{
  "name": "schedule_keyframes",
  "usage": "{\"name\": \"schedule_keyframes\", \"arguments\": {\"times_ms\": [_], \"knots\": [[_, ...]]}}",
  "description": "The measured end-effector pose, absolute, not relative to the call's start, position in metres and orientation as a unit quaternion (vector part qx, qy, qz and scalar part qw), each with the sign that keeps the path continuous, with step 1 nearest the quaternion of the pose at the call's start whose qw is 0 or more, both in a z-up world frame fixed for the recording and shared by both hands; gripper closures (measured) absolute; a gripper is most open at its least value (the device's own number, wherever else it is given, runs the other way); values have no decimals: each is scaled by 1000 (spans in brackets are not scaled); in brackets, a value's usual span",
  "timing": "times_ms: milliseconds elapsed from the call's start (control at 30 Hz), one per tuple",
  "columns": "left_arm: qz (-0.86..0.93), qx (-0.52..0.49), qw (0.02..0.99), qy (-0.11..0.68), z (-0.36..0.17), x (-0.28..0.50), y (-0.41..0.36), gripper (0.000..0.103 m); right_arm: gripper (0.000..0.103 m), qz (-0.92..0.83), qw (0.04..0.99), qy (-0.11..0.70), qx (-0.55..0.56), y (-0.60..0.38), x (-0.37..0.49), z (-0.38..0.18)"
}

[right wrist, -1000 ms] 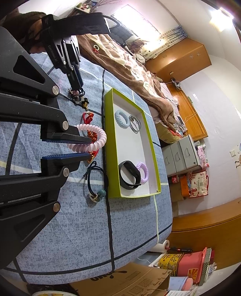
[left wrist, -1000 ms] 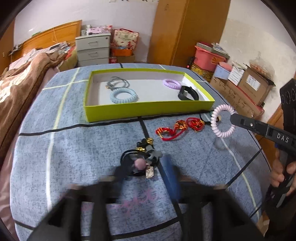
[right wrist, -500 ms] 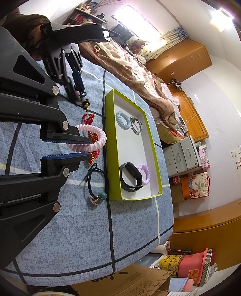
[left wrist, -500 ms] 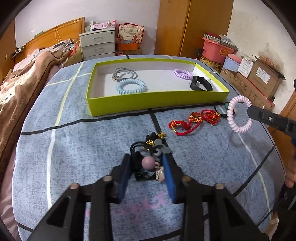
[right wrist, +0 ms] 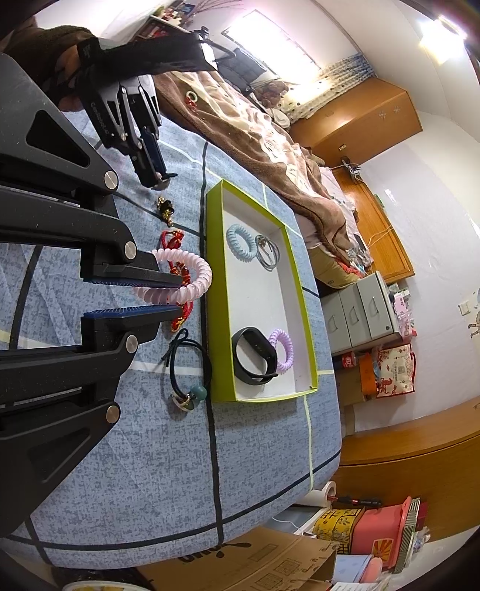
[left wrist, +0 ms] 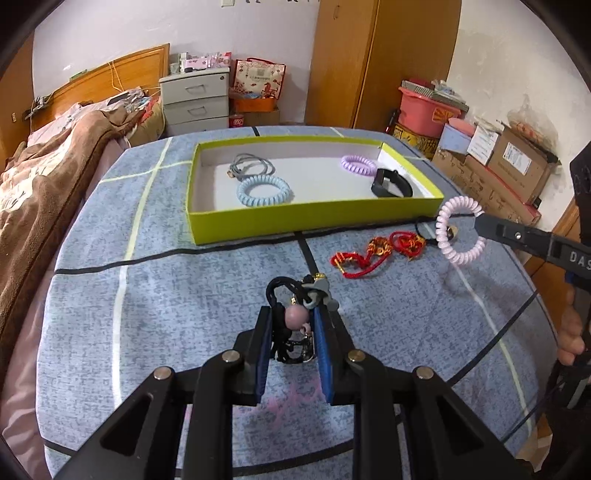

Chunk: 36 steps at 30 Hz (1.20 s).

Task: Organize jewelry
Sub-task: 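Carry the pink coil and charm keychain into the green lid and open both tools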

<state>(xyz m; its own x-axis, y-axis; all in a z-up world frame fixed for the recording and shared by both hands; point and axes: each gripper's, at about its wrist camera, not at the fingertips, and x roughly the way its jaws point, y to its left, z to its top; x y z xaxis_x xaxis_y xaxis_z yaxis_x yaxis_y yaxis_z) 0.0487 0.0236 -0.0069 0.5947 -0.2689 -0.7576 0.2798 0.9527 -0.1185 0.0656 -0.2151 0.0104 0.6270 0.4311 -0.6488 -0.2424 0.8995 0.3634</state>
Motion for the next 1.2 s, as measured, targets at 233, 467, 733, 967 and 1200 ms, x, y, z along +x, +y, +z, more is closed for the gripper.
{"name": "schedule_keyframes", "arguments": {"times_ms": [233,467,733,967,1200], "knots": [[-162,-11,900,405,19,61,32,80,93,185,900,377,114,-215,82,31],[-154,-10,907,391,37,100,36,80,93,191,902,372,107,-208,128,50],[-143,-11,902,408,33,148,34,79,93,184,891,406,89,-193,196,33],[-135,-7,893,430,17,189,31,79,93,182,870,450,83,-184,244,0],[-124,-7,887,445,2,216,29,79,93,186,863,465,72,-173,260,-17]]}}
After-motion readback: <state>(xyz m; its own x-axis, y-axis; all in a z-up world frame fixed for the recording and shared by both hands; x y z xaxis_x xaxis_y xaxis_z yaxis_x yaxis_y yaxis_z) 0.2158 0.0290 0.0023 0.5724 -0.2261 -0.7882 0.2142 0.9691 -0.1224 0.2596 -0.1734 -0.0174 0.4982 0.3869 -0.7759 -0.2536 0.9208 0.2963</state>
